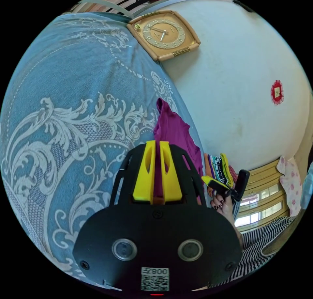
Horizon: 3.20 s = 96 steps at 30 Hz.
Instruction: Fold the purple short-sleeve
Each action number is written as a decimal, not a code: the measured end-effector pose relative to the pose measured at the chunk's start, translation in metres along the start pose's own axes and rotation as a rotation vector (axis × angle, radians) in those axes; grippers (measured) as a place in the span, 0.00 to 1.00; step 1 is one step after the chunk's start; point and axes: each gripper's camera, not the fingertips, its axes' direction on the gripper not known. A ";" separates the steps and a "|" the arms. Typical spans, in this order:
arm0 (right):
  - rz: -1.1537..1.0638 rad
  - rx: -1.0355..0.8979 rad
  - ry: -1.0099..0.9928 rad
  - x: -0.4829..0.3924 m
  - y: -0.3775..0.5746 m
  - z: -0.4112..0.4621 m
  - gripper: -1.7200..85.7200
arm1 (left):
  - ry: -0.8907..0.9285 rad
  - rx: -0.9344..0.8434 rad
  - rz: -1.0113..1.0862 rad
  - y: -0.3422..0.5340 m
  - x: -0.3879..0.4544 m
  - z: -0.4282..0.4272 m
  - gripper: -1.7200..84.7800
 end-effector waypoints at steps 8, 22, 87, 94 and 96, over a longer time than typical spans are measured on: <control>-0.187 -0.019 0.121 -0.070 -0.205 0.019 0.04 | 0.066 0.002 0.061 0.033 -0.061 0.011 0.05; -0.331 -0.175 0.360 -0.166 -0.462 0.095 0.09 | 0.072 -0.033 0.093 0.058 -0.112 0.033 0.04; -0.131 -0.098 0.179 0.074 -0.514 0.114 0.02 | -0.142 -0.410 0.547 -0.042 0.108 0.135 0.05; -0.158 -0.062 0.222 0.052 -0.498 0.118 0.02 | -0.101 -0.343 0.531 -0.051 0.117 0.119 0.05; -0.149 -0.049 0.213 0.049 -0.493 0.119 0.02 | -0.149 -0.362 0.528 -0.051 0.118 0.121 0.05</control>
